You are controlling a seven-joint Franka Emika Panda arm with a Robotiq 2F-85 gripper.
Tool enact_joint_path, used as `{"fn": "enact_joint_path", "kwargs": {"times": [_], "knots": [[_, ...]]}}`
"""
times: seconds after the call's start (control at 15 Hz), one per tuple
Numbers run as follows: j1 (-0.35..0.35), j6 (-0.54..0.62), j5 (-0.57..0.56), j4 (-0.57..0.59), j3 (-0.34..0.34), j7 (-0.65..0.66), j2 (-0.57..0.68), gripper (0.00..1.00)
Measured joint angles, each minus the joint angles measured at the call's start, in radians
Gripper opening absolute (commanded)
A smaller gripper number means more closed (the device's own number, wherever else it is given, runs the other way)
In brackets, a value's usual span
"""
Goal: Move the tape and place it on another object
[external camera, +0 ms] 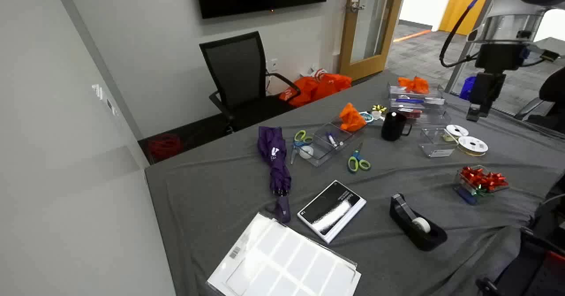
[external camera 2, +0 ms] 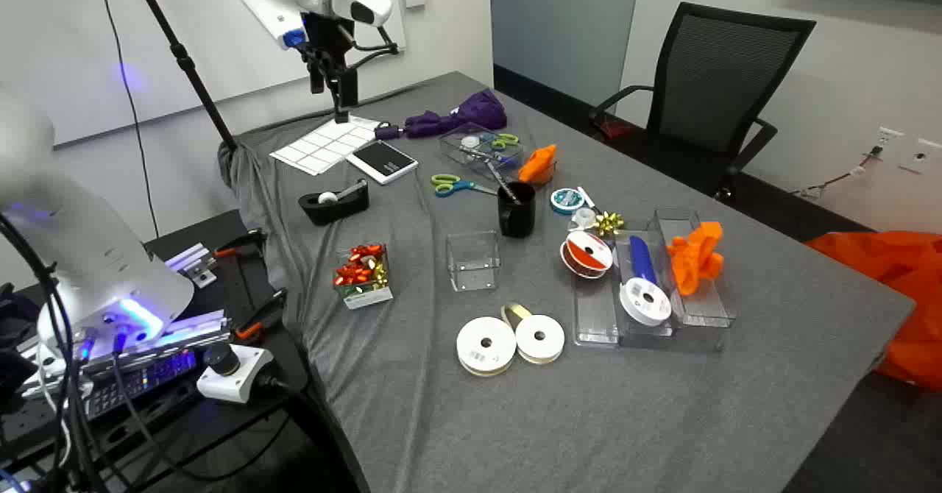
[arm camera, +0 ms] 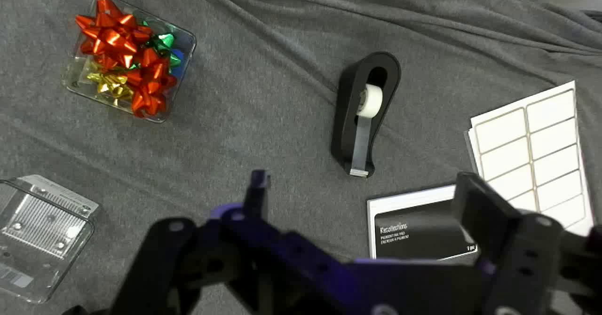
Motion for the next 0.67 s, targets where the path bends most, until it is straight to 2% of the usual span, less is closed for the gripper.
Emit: {"fn": "enact_joint_path", "kwargs": {"times": [0.4,0.67], "knots": [[-0.002,0.000,-0.002,0.000,0.003,0.001,0.000,1.00],[-0.004,0.023,-0.010,-0.013,0.059,0.098,0.003,1.00]]}}
